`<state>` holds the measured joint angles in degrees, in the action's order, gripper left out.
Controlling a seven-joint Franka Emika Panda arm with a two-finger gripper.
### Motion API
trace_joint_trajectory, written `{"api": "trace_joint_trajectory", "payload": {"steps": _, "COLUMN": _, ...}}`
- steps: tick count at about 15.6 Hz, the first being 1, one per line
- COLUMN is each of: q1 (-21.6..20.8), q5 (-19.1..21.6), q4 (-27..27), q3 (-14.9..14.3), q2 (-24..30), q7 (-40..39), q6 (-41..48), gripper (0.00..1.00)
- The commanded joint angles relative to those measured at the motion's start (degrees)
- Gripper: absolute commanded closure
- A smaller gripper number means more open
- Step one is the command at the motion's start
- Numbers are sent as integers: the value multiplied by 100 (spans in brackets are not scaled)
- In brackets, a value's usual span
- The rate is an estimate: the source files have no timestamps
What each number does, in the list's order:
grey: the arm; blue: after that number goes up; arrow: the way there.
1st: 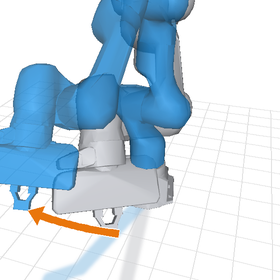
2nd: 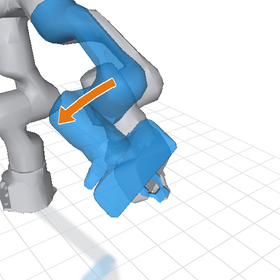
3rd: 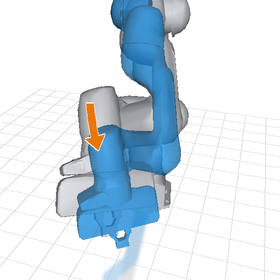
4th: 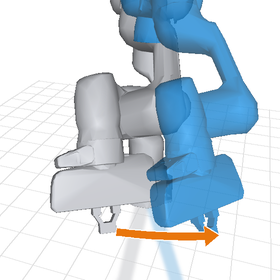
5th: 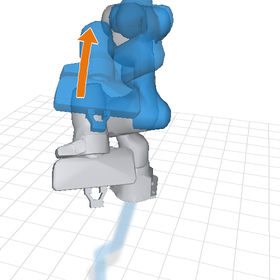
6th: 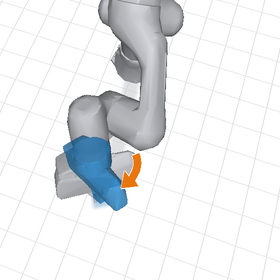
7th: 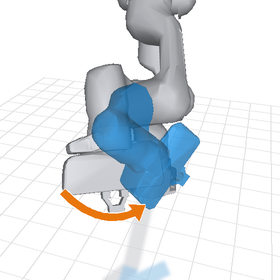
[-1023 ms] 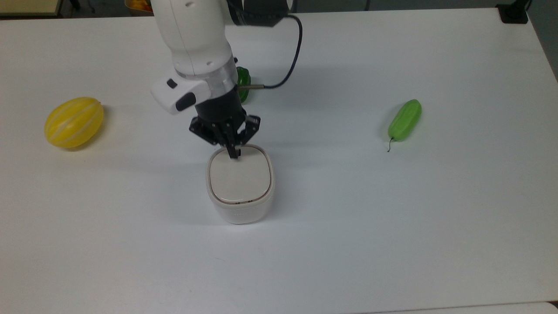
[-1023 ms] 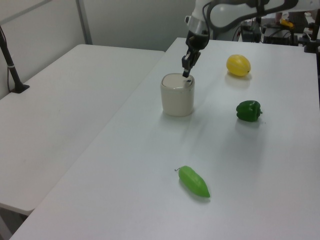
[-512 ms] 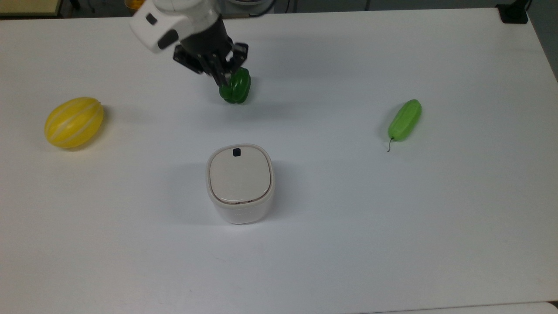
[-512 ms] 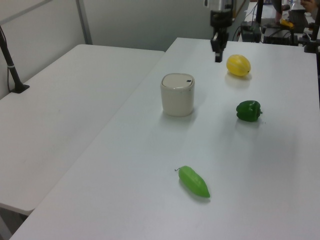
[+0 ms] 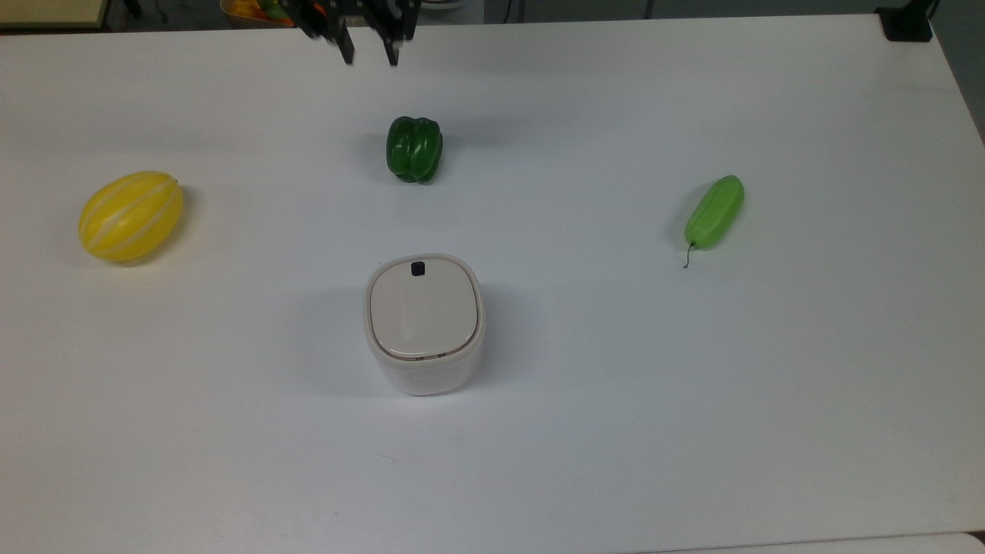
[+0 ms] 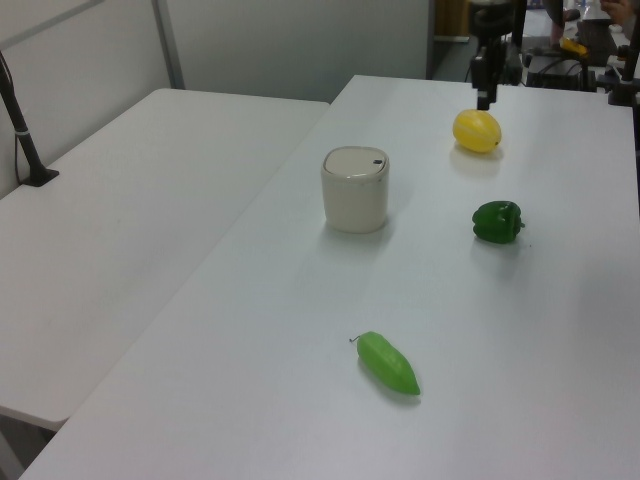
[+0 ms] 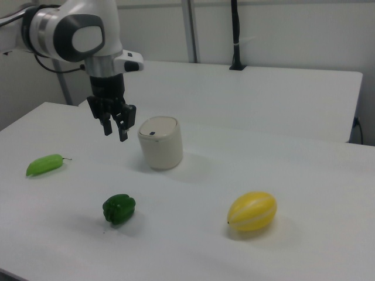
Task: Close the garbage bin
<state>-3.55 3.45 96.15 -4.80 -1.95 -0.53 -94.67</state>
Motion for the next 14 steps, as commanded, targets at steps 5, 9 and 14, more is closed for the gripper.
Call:
{"api": "trace_joint_trajectory", "payload": {"steps": 5, "q1": -94, "q5": -574, "q4": 571, "q3": 58, "q2": 563, "q7": 749, "q6": 177, "gripper": 0}}
{"api": "trace_joint_trajectory", "payload": {"steps": 9, "q1": -15, "q5": -583, "q4": 580, "q3": -12, "q2": 792, "q7": 590, "q6": 370, "gripper": 0}}
{"api": "trace_joint_trajectory", "payload": {"steps": 14, "q1": 161, "q5": -583, "q4": 431, "q3": -12, "q2": 784, "q7": 203, "q6": 573, "gripper": 0}}
